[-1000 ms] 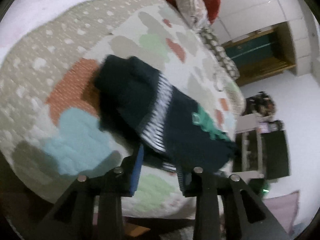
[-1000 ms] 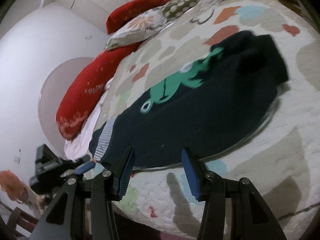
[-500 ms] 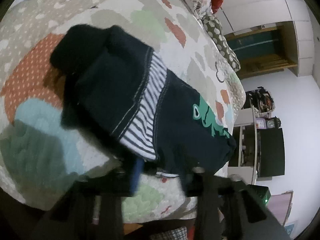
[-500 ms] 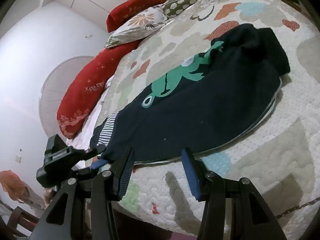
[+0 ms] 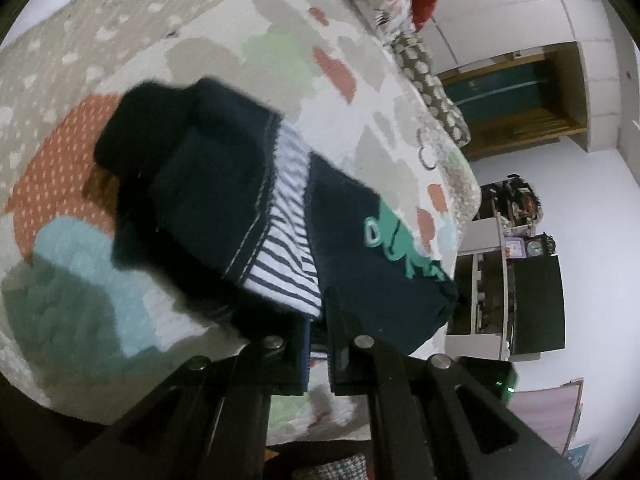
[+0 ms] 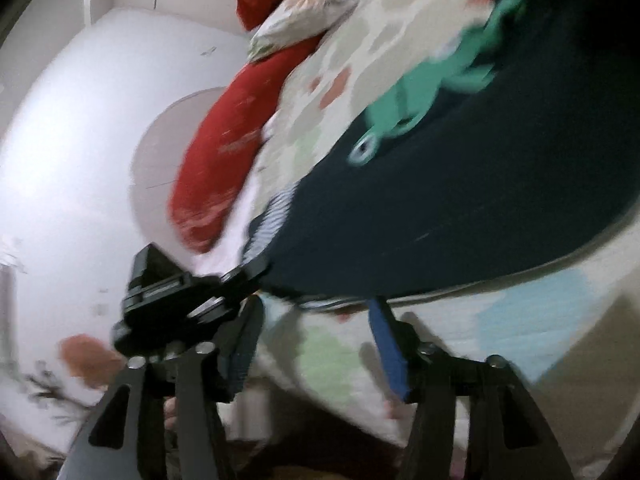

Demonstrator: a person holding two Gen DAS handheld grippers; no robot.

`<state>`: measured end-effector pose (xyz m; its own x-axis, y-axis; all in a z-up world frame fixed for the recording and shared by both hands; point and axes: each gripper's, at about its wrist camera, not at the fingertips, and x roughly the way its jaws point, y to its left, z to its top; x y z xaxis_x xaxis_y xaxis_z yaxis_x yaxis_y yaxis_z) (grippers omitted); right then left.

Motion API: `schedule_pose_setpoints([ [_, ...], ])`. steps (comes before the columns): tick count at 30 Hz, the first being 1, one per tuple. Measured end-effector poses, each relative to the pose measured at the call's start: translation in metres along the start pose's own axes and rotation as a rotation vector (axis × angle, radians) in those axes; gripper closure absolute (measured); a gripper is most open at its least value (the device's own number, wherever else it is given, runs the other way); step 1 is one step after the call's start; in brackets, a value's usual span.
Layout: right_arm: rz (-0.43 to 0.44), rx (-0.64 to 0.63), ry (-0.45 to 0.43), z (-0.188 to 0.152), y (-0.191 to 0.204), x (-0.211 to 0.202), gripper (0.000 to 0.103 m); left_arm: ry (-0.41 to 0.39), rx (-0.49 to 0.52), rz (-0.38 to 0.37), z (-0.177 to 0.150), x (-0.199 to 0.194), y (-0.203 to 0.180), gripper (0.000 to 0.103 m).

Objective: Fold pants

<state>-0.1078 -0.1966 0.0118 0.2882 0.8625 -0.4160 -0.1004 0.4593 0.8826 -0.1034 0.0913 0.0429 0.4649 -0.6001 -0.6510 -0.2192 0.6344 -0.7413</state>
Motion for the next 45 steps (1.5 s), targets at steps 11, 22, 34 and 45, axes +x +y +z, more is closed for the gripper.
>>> schedule_pose_setpoints([
  [11, -0.019, 0.104, -0.116, 0.02, -0.018, -0.008, 0.039, -0.046, 0.064, -0.016, 0.004, -0.018, -0.018, 0.097],
  [22, -0.23, 0.117, -0.37, 0.045, -0.03, -0.095, 0.091, -0.073, 0.085, 0.002, 0.008, -0.02, -0.02, 0.097],
  [34, -0.405, -0.062, -0.322, 0.167, 0.019, -0.059, 0.092, -0.159, 0.178, 0.157, 0.118, 0.015, -0.054, 0.097],
  [45, -0.506, 0.053, -0.387, 0.245, -0.025, -0.051, 0.037, -0.073, 0.062, 0.08, 0.177, 0.049, -0.023, 0.086],
])
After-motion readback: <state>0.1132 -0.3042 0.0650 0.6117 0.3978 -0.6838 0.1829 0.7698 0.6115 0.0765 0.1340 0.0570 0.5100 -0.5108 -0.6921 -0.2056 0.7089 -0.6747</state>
